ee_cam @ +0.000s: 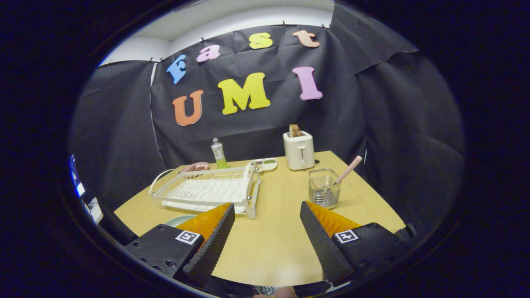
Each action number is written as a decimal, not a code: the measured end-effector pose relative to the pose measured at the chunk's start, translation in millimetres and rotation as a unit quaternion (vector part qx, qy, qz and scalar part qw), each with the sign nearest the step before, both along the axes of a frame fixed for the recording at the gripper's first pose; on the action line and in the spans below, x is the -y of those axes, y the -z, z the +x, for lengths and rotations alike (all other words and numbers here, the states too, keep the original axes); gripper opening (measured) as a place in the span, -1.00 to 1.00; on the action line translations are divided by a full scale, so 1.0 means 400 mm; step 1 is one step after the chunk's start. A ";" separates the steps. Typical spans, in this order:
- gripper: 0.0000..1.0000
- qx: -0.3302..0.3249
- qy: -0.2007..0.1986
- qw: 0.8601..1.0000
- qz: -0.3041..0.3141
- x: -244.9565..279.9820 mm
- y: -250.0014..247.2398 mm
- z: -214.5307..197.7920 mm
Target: Take the plate from the dish rack, then take the spoon from the basket and place it into the plate.
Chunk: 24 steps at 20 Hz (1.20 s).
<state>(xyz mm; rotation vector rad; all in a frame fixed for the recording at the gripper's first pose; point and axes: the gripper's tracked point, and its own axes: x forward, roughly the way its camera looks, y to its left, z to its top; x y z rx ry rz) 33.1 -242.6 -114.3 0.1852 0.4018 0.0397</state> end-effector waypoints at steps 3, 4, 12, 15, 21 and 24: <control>1.00 0.024 0.041 0.999 -0.025 0.123 0.005 0.046; 1.00 0.033 0.041 0.998 -0.025 0.134 0.006 0.063; 1.00 0.051 0.075 0.996 -0.024 0.315 0.078 0.295; 1.00 0.038 0.070 0.997 -0.013 0.339 0.112 0.359; 0.50 0.000 0.046 0.998 0.033 0.310 0.170 0.433; 0.14 0.001 0.039 0.999 0.038 0.285 0.158 0.437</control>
